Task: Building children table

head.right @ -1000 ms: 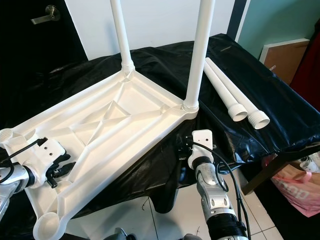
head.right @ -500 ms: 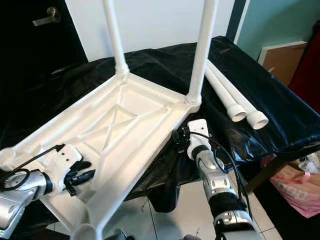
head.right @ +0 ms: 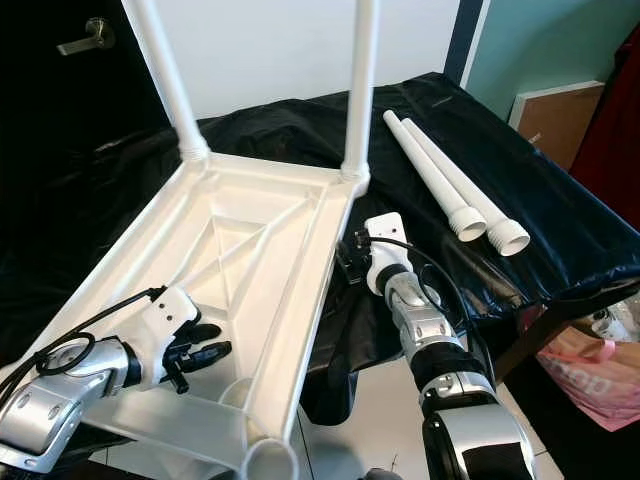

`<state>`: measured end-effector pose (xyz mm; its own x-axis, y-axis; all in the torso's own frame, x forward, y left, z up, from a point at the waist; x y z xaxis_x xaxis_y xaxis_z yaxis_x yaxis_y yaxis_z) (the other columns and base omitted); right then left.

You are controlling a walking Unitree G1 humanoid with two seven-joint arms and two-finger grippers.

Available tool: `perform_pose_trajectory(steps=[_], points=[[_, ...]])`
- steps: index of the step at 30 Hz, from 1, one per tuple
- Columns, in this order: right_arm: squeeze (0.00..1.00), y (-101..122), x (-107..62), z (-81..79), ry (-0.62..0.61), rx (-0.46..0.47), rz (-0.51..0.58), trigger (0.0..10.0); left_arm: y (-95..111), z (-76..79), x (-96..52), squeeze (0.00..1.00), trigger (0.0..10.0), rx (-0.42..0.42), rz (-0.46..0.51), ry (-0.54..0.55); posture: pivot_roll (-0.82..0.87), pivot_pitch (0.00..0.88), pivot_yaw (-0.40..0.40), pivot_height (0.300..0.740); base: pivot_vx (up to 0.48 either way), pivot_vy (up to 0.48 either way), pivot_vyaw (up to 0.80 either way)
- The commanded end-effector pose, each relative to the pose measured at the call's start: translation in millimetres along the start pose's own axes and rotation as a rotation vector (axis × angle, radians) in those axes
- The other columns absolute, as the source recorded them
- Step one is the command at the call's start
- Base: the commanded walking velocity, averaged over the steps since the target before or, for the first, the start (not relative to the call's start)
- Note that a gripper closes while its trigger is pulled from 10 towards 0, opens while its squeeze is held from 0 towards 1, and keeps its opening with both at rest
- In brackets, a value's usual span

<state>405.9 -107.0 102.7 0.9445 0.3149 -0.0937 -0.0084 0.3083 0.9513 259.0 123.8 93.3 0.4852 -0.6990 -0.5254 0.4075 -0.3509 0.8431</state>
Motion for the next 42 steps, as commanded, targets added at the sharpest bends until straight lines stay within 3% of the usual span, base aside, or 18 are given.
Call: perform_pose_trajectory(steps=[1,4,6,10,13,19,23,25,27,28,33,42], points=[[0.00,9,7.0,-19.3,0.054,-0.007,0.025,10.0,19,14.2,6.5,0.00,10.0,0.052,0.049,-0.084,-0.02,0.029,0.040,0.740,0.000,0.000,0.00],[0.00,9,7.3,-13.9,0.026,-0.008,0.024,10.0,21,9.2,7.4,0.00,10.0,0.063,0.057,-0.058,-0.02,0.035,0.038,0.740,0.000,0.000,0.00],[0.00,8,3.2,2.8,-0.055,-0.015,0.029,10.0,31,-10.0,0.6,0.00,10.0,0.093,0.097,0.031,-0.01,0.045,0.036,0.740,0.000,0.000,0.00],[0.00,6,-3.3,16.9,-0.120,-0.009,0.048,10.0,42,-25.7,-10.6,0.00,10.0,0.113,0.143,0.098,-0.01,0.049,0.033,0.740,0.000,0.000,0.00],[0.00,3,-16.8,24.5,-0.154,-0.012,0.091,10.0,53,-30.2,-23.3,0.00,10.0,0.136,0.190,0.100,-0.01,0.056,0.028,0.740,0.000,0.000,0.00],[0.00,2,-23.0,25.6,-0.159,-0.011,0.112,10.0,57,-27.9,-26.8,0.00,10.0,0.148,0.200,0.079,-0.01,0.061,0.025,0.740,0.000,0.000,0.00],[0.00,7,-49.4,17.1,-0.146,-0.006,0.211,10.0,70,-1.5,-25.7,0.00,10.0,0.237,0.258,-0.080,-0.02,0.073,0.021,0.740,0.000,0.000,0.00],[0.00,7,-49.4,17.1,-0.146,-0.006,0.211,10.0,70,-1.5,-25.7,0.00,10.0,0.237,0.258,-0.080,-0.02,0.073,0.021,0.740,0.000,0.000,0.00],[0.00,10,-64.1,7.6,-0.124,-0.020,0.244,10.0,65,20.8,-27.8,0.00,10.0,0.247,0.240,-0.234,-0.04,0.075,0.020,0.740,0.000,0.000,0.00],[0.00,10,-64.1,7.6,-0.124,-0.020,0.244,10.0,65,20.8,-27.8,0.00,10.0,0.247,0.240,-0.234,-0.04,0.075,0.020,0.740,0.000,0.000,0.00],[0.00,8,-73.6,0.2,-0.116,-0.023,0.241,10.0,38,48.9,-34.3,0.00,10.0,0.246,0.104,-0.424,-0.06,0.080,0.028,0.740,0.000,0.000,0.00],[0.00,11,-76.7,7.0,-0.125,-0.026,0.235,10.0,19,49.8,-38.3,0.00,10.0,0.238,0.007,-0.421,-0.06,0.081,0.022,0.740,0.000,0.000,0.00]])
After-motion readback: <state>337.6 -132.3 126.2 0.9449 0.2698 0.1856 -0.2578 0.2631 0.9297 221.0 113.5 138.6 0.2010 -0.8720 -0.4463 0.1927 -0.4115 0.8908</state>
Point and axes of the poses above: a point about 5 cm out from each wrist's last joint towards the gripper, its own x axis pointing out of the wrist towards the gripper, its own y axis along the axis of the wrist's last joint, z = x × y, the point moved 5 cm from there along x, pointing out of the wrist towards the gripper, and after that the axes turned 12 degrees about -x, right-handed, at the moved point
